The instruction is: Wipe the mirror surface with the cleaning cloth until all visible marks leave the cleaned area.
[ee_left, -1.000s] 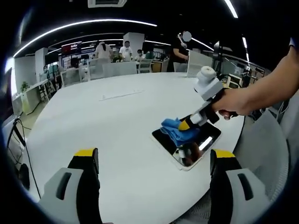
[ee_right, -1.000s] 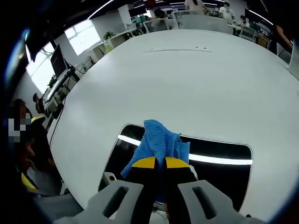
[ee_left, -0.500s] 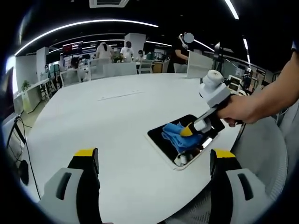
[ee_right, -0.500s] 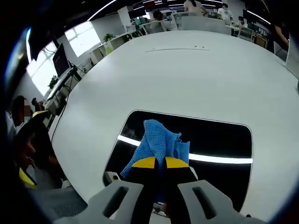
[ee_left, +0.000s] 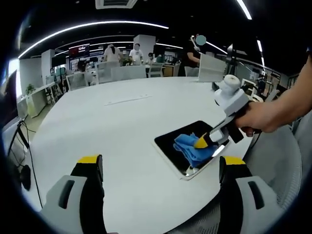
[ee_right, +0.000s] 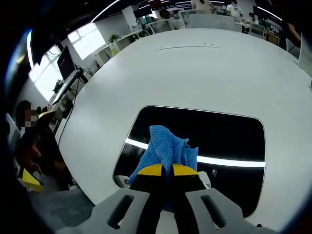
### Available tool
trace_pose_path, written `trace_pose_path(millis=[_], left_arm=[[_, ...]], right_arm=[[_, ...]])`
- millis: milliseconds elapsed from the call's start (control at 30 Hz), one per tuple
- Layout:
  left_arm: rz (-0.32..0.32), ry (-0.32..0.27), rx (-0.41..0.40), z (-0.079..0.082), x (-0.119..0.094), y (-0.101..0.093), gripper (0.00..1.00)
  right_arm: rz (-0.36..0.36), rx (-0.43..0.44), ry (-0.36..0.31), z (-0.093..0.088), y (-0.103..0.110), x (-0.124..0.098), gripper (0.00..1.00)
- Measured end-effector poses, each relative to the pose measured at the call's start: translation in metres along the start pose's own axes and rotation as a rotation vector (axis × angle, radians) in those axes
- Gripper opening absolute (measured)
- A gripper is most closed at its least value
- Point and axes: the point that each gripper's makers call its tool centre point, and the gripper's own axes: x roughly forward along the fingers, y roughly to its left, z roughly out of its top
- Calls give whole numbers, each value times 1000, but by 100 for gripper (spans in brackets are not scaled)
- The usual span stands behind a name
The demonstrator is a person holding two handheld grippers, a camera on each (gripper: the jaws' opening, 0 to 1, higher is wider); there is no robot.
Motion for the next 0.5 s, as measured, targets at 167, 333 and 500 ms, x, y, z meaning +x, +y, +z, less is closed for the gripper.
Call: trace_pose_path(millis=[167, 333, 500], left_arm=[[-21, 12, 22, -2, 6, -6, 99], [-27, 10, 31, -4, 14, -6, 99], [-30, -4, 33, 2, 16, -10, 99]], right_arm=[[4, -13, -1, -2, 0, 0, 0], [16, 5, -1, -4, 2, -2, 0], [17, -21, 9, -10, 4, -5, 0]])
